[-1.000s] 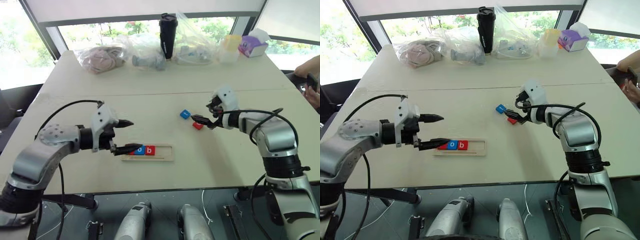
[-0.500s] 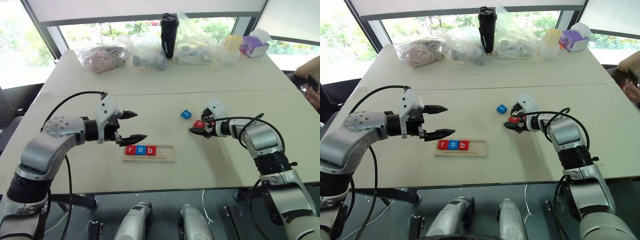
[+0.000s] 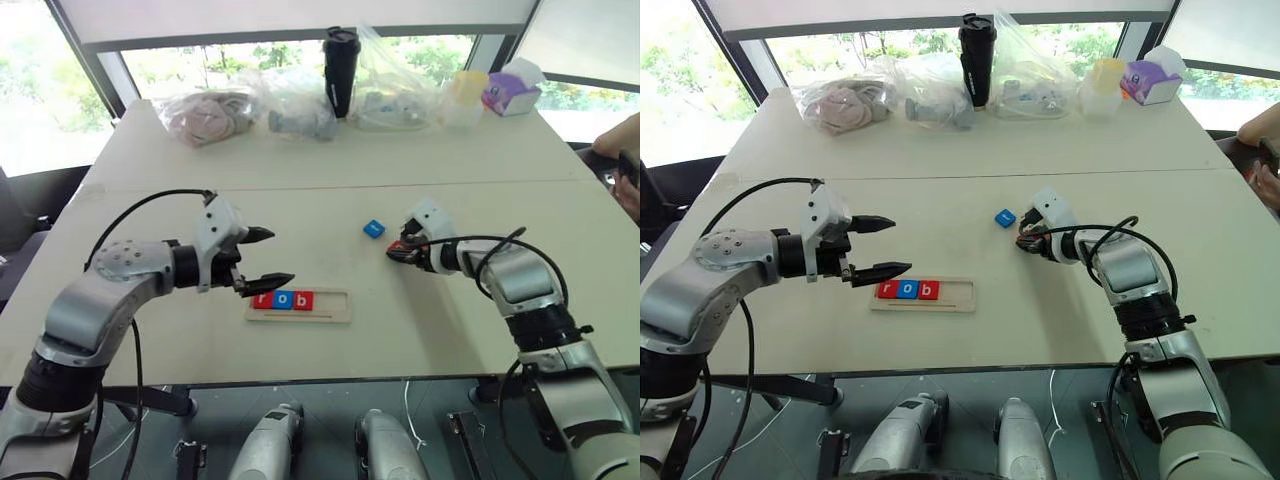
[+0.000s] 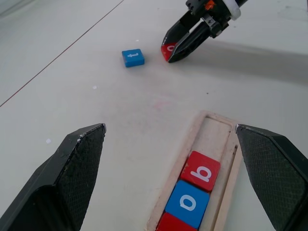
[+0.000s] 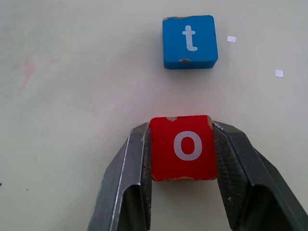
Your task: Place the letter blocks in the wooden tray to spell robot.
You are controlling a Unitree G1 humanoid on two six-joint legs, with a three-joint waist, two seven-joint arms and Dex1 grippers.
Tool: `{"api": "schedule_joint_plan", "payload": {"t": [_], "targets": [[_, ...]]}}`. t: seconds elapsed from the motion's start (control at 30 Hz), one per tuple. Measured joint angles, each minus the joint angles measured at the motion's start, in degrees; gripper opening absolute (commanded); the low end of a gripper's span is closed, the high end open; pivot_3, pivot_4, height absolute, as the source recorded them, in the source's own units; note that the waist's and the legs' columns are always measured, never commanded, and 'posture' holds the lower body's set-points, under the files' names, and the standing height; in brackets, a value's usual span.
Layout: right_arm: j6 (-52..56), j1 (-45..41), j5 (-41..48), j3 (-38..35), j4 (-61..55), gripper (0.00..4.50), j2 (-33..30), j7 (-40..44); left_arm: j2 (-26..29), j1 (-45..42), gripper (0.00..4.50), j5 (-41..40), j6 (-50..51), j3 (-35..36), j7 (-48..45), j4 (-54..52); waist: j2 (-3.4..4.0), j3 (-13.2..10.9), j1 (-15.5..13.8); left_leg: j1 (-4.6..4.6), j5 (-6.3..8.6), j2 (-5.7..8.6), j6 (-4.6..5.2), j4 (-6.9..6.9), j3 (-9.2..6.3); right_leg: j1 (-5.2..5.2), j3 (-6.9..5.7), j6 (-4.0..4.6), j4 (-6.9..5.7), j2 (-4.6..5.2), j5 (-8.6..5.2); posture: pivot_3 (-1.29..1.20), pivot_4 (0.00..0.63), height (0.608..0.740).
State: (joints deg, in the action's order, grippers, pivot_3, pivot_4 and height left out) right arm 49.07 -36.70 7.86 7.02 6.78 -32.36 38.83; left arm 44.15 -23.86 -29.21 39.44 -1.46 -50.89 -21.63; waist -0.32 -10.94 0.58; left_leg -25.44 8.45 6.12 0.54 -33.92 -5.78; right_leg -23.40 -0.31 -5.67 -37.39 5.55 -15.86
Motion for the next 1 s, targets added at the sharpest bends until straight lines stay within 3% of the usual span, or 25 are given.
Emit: {"api": "schedule_joint_plan", "payload": {"t": [0.2,0.37,0.57,0.73,0.93,1.0], "targets": [[19.54,3.06,2.40,-10.64,-18.73,1.19,5.50,-10.54,-0.19,-0.07,4.50,0.10,-0.14,-1.56,-1.42,-0.04,0.00,0.00,0.06,-0.02,0.02,-0.02,-0.03,0.03,-0.02,-0.04,0.00,0.01,-0.02,0.00,-0.01,0.00,0.150,0.740],[40.96,11.49,0.30,-18.04,-39.82,1.19,23.49,-21.99,0.66,-0.97,4.50,2.47,-1.63,-4.67,-4.03,0.92,0.02,0.03,0.02,-0.02,0.01,-0.01,-0.03,0.18,-0.08,-0.17,0.01,0.02,-0.11,-0.01,-0.01,0.00,0.150,0.740],[43.04,16.60,-3.17,-18.12,-47.62,1.19,35.46,-33.10,0.63,-1.65,4.50,3.29,-2.54,-5.04,-5.62,1.97,0.05,0.02,0.15,0.05,0.04,0.02,-0.17,0.14,-0.05,-0.31,0.02,0.21,-0.08,0.00,-0.09,0.00,0.150,0.740],[43.05,19.25,-3.25,-16.63,-48.82,1.19,37.97,-37.13,0.60,-1.68,4.50,4.16,-2.73,-5.71,-6.44,3.19,0.06,0.03,0.18,0.05,0.03,0.01,-0.18,0.19,-0.06,-0.36,0.03,0.21,-0.08,-0.01,-0.09,0.00,0.150,0.740],[43.05,19.34,-1.82,-16.04,-48.90,4.26,37.77,-37.82,0.22,-1.66,4.50,4.93,-2.83,-5.88,-6.45,3.41,0.06,0.03,0.22,0.06,0.02,0.00,-0.18,0.20,-0.06,-0.35,0.02,0.09,-0.08,-0.02,-0.02,0.00,0.150,0.740],[43.05,19.33,-0.90,-15.30,-49.03,4.49,36.87,-37.65,0.22,-1.48,4.50,4.94,-2.83,-5.88,-6.44,3.40,0.05,0.03,0.23,0.06,0.02,0.00,-0.18,0.20,-0.06,-0.34,0.02,0.15,-0.08,-0.01,-0.06,0.00,0.150,0.740]]}}
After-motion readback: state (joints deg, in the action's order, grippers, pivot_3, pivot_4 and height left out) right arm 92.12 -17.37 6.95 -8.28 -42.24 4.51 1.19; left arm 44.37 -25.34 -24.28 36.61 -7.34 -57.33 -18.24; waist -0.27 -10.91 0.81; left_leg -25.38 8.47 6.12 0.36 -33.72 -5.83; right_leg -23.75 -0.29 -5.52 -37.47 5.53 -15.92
